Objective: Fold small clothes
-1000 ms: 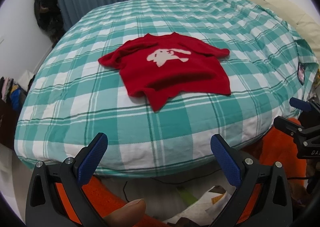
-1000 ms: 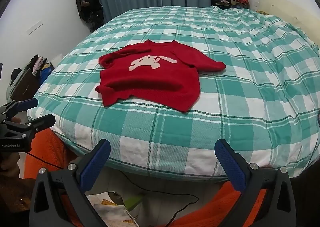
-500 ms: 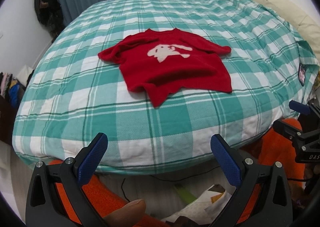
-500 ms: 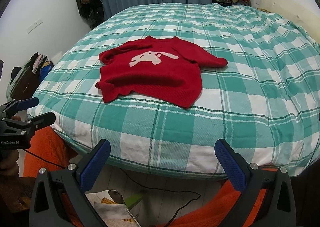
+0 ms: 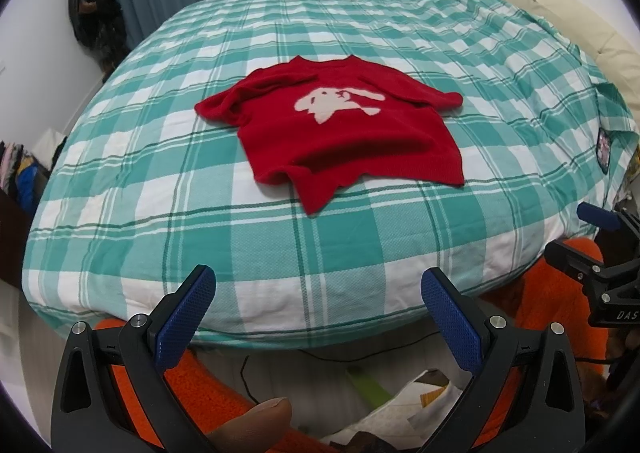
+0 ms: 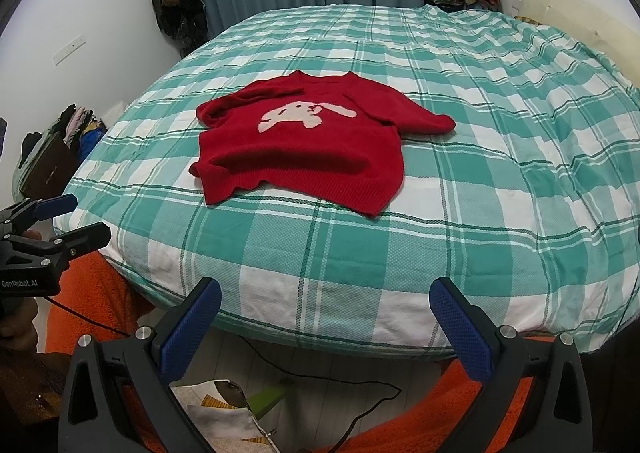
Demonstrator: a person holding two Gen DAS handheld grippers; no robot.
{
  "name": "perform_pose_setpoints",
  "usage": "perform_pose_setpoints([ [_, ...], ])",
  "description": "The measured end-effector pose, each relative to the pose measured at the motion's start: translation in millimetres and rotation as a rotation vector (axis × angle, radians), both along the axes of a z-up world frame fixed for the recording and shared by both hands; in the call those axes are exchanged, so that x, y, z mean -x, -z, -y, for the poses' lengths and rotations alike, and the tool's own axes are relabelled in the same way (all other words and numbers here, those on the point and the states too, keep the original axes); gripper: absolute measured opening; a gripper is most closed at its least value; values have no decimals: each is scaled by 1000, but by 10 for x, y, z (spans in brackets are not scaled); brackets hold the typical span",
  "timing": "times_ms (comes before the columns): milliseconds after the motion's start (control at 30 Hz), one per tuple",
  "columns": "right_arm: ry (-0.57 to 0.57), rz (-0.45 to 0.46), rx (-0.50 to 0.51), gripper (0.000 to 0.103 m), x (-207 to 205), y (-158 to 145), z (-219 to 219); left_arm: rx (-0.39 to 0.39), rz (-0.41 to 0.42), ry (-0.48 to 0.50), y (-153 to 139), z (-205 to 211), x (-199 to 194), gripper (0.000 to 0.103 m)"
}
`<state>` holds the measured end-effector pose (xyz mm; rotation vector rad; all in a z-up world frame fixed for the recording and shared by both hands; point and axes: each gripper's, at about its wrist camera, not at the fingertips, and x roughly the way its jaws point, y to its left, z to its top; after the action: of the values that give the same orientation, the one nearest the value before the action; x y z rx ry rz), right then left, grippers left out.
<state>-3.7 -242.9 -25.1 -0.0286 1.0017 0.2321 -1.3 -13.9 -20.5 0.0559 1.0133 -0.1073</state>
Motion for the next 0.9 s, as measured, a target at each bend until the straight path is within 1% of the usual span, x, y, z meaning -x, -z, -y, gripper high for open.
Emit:
perform_pose_setpoints([
  [467,-5,-9,2,103,-28,31,-19,1,-12,-2,49,18,-34,102],
  [700,16,24,-6,103,7,-43,56,7,-9,-10,16,12,-22,102],
  [800,25,18,-6,103,-3,-26,82,33,-36,-30,59,-31,-38,102],
  [900,28,9,0,103,-22,-2,95,63,-81,-60,149,-98,-81,102],
])
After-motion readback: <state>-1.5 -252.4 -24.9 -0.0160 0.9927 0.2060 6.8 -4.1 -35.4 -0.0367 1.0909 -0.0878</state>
